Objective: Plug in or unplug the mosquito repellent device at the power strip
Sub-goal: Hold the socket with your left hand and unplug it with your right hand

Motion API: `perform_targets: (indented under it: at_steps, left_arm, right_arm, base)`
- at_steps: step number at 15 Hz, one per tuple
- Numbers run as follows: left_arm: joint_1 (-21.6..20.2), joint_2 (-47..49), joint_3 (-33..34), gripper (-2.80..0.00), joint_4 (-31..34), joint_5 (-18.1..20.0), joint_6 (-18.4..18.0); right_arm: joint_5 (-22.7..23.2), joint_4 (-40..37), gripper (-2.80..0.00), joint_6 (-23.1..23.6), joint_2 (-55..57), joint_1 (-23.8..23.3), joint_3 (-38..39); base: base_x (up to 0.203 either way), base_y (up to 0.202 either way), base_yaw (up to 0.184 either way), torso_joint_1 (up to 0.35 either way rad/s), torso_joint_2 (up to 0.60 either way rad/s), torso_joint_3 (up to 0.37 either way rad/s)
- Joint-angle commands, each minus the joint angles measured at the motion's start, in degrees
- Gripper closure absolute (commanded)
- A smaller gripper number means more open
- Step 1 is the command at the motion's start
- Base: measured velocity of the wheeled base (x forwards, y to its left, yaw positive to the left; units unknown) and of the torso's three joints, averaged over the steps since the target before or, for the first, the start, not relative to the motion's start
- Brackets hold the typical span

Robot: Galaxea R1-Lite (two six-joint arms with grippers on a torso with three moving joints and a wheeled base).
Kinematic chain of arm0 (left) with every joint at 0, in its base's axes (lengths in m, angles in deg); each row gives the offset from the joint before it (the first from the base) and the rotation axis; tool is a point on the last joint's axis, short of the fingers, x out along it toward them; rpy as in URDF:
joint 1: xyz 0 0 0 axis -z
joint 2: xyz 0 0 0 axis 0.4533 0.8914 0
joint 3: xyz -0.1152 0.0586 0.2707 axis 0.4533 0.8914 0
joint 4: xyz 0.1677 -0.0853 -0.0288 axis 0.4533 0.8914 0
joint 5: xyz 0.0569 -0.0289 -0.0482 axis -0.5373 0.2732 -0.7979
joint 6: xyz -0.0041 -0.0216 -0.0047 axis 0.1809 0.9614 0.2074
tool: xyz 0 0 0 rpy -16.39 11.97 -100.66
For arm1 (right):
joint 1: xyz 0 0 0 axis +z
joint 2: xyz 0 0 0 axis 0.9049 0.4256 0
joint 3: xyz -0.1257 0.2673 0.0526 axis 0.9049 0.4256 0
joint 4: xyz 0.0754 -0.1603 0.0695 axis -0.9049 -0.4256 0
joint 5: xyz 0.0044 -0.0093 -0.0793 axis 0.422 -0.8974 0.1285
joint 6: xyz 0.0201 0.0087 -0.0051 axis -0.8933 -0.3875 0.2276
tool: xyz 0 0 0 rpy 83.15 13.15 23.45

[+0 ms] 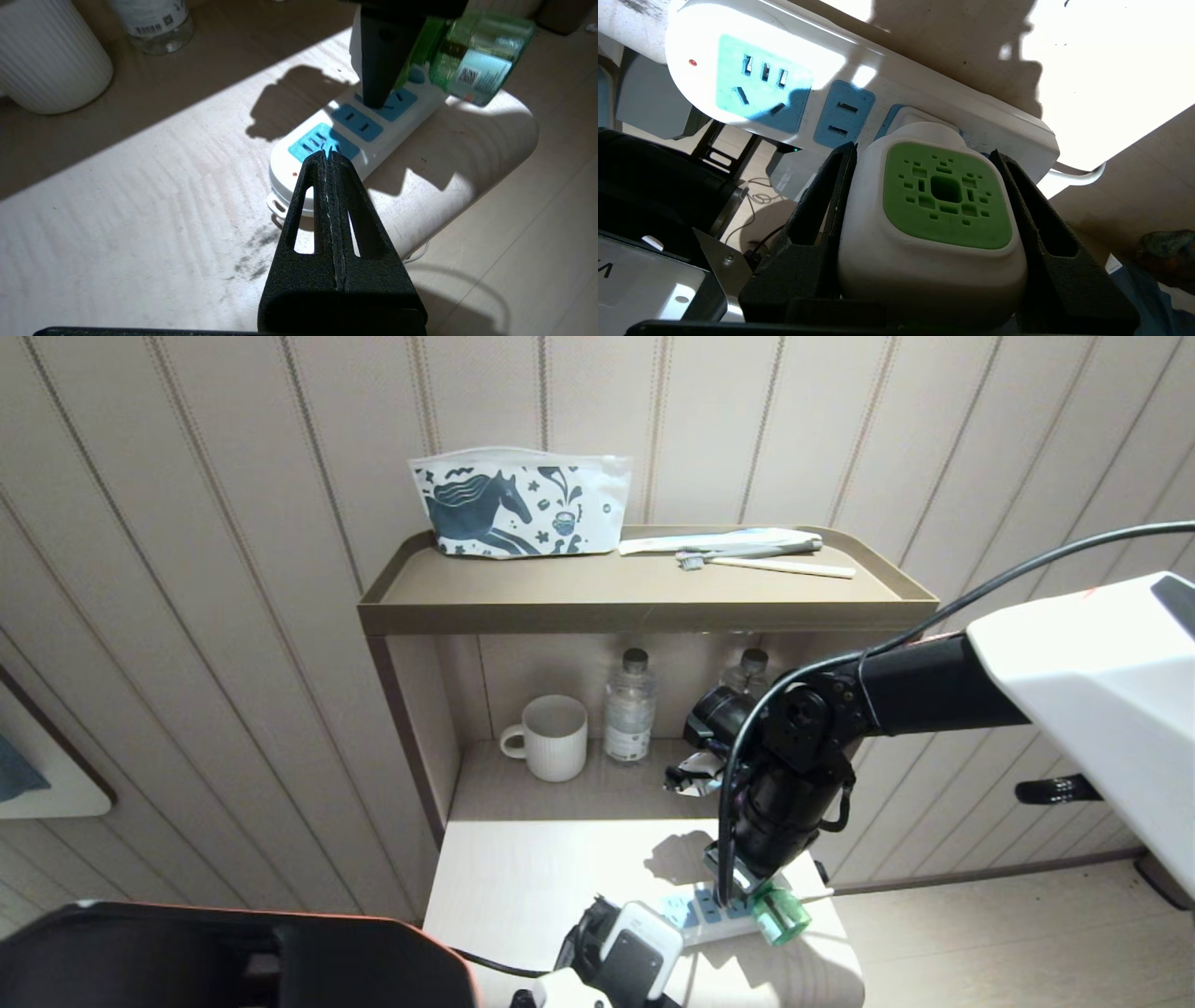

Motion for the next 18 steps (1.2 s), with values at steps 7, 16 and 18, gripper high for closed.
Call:
perform_targets:
  at_steps: [7,16,18]
  left_arm:
    - [1.64,12.29,-10.4,0.0,-2.46,-8.91,0.42]
    - [1.63,13.96,-12.6,0.0,-2.46,-10.63,0.42]
    - [1.63,14.21,-12.6,0.0,-2.46,-10.63,0.5]
  right_arm:
    - [0.15,-0.17,0.0,0.06,0.22,0.0,0.17]
    - [0.1,-0.17,0.0,0.06,1.52,0.23,0.83]
    - [0.06,-0.17,0.0,0.06,1.98,0.36,0.87]
  base:
    - [0.0,0.0,0.0,0.0,0.0,0.0]
    - [0.0,0.0,0.0,0.0,0.0,0.0]
    - [0.0,0.0,0.0,0.0,0.0,0.0]
